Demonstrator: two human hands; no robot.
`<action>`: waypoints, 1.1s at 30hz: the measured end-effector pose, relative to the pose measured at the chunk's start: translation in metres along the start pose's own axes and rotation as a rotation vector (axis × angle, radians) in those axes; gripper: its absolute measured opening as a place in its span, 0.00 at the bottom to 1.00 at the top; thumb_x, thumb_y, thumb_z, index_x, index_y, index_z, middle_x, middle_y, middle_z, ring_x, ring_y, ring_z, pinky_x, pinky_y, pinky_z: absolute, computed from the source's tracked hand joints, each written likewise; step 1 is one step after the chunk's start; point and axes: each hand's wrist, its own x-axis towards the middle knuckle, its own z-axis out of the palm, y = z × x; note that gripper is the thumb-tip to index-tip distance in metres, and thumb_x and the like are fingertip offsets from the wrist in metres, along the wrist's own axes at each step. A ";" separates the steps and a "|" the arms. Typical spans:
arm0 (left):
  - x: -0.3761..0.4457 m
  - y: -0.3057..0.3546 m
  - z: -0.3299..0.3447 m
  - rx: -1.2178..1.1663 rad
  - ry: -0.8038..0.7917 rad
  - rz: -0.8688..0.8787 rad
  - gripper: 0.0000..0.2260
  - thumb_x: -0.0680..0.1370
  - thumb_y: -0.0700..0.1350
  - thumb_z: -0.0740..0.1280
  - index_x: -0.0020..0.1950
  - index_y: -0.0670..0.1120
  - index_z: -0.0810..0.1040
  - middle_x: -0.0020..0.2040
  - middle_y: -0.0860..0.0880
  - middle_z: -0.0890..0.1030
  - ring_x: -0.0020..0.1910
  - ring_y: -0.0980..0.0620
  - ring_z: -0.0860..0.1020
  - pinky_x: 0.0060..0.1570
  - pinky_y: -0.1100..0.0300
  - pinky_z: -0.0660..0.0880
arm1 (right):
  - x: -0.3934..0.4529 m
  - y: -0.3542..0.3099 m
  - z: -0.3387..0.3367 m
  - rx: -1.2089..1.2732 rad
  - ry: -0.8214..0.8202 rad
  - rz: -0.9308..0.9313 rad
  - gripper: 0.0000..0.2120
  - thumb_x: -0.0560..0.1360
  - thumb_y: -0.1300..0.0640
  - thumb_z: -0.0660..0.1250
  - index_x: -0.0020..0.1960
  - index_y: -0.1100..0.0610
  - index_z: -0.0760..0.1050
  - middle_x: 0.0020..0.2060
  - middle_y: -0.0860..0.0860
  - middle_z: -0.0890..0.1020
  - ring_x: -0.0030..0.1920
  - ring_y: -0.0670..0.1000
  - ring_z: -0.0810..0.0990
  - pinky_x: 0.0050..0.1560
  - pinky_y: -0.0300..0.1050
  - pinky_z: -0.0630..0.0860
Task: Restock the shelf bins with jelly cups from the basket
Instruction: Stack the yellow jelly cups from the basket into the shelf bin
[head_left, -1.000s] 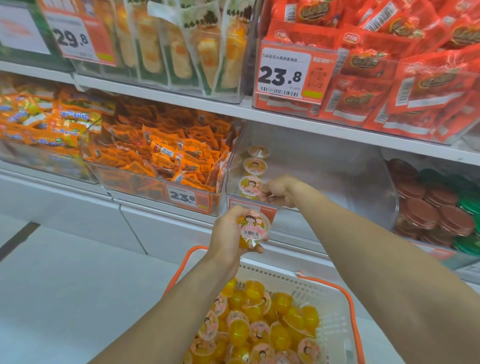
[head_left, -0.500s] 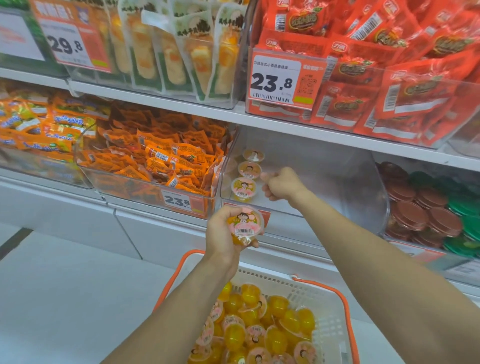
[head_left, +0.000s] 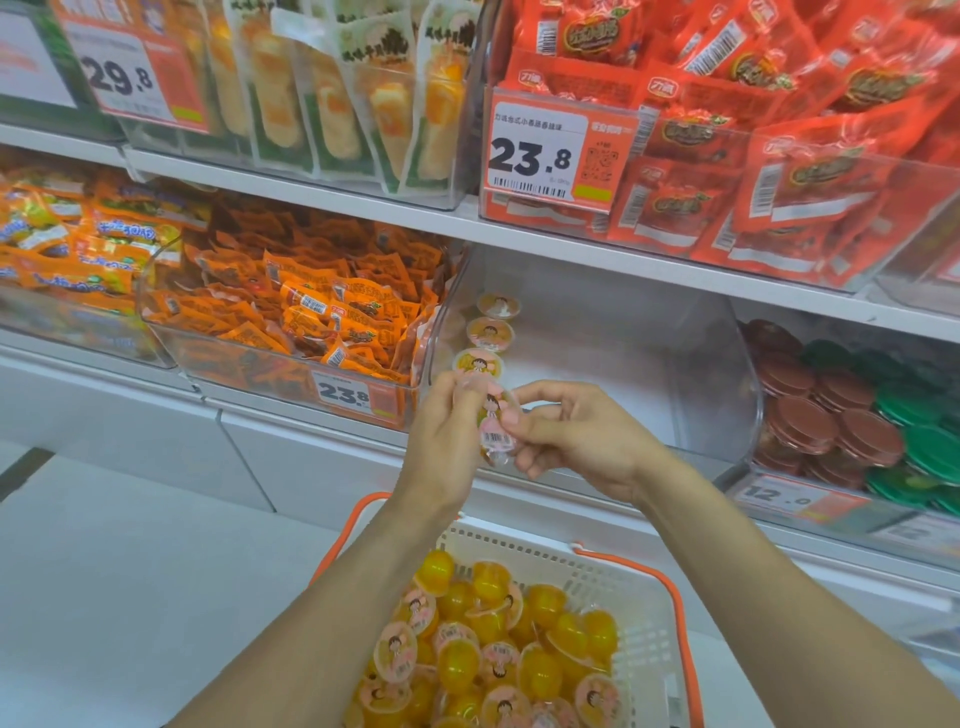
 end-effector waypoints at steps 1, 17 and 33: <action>0.001 -0.002 -0.001 0.009 -0.007 0.006 0.14 0.81 0.56 0.58 0.50 0.50 0.79 0.50 0.52 0.80 0.51 0.59 0.79 0.53 0.60 0.75 | 0.001 0.000 -0.001 0.028 0.026 -0.011 0.13 0.69 0.59 0.74 0.52 0.62 0.80 0.31 0.57 0.81 0.27 0.50 0.79 0.30 0.41 0.78; 0.016 -0.034 -0.008 0.705 -0.023 0.220 0.11 0.76 0.46 0.67 0.58 0.47 0.73 0.59 0.50 0.64 0.61 0.49 0.67 0.63 0.51 0.70 | 0.187 0.038 -0.109 -0.394 0.763 0.229 0.04 0.66 0.66 0.72 0.34 0.61 0.78 0.35 0.58 0.83 0.35 0.57 0.82 0.41 0.54 0.84; 0.017 -0.037 -0.006 0.835 0.009 0.291 0.11 0.69 0.52 0.61 0.48 0.49 0.74 0.53 0.52 0.65 0.53 0.50 0.63 0.56 0.53 0.71 | 0.211 0.022 -0.108 -0.516 0.850 0.235 0.21 0.74 0.43 0.70 0.35 0.61 0.78 0.38 0.59 0.86 0.41 0.58 0.86 0.42 0.50 0.82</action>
